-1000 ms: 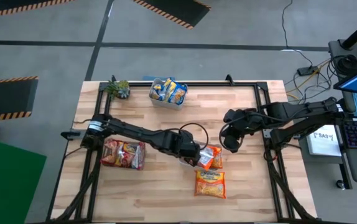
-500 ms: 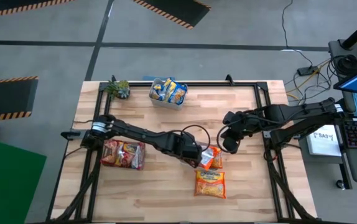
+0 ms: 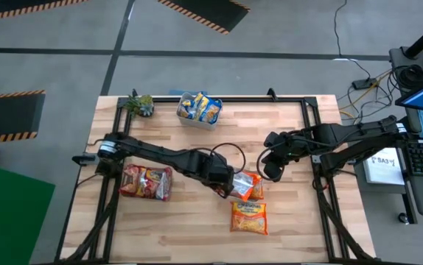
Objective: Sort Maruchan noodles
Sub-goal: Put the orange noodle pack into the white bin
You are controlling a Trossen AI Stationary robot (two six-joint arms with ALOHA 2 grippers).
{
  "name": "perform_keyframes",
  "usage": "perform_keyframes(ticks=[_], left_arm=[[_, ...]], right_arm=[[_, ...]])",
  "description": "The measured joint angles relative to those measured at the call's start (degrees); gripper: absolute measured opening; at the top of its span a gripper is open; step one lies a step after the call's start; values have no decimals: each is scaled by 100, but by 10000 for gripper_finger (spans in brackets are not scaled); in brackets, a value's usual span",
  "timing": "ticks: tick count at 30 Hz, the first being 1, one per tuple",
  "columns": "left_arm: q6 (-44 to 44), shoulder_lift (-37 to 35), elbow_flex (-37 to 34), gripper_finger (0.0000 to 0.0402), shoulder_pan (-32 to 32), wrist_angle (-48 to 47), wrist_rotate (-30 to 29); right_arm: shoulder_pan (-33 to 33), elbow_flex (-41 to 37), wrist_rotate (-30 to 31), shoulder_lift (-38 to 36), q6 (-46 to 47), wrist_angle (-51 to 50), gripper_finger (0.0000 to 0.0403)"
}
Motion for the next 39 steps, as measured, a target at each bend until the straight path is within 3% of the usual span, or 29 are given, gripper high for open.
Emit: perform_keyframes(ticks=[5,7,20,28,33,39], left_arm=[[639,-59,-81,0,245,-27,1017],[718,10,-213,0,321,203,1173],[1088,126,-337,0,575,467,524],[1651,121,79,22,578,-387,468],[2218,121,758,36,506,-1031,-34],[3274,97,1902,38,153,-1944,-1512]], right_arm=[[0,0,2,0,-6,6,9],[1,0,3,0,-8,22,9],[2,-11,7,26,99,114,9],[2,-8,-68,-34,266,125,9],[98,118,-427,-68,1007,184,9],[967,50,-442,-22,2444,628,9]])
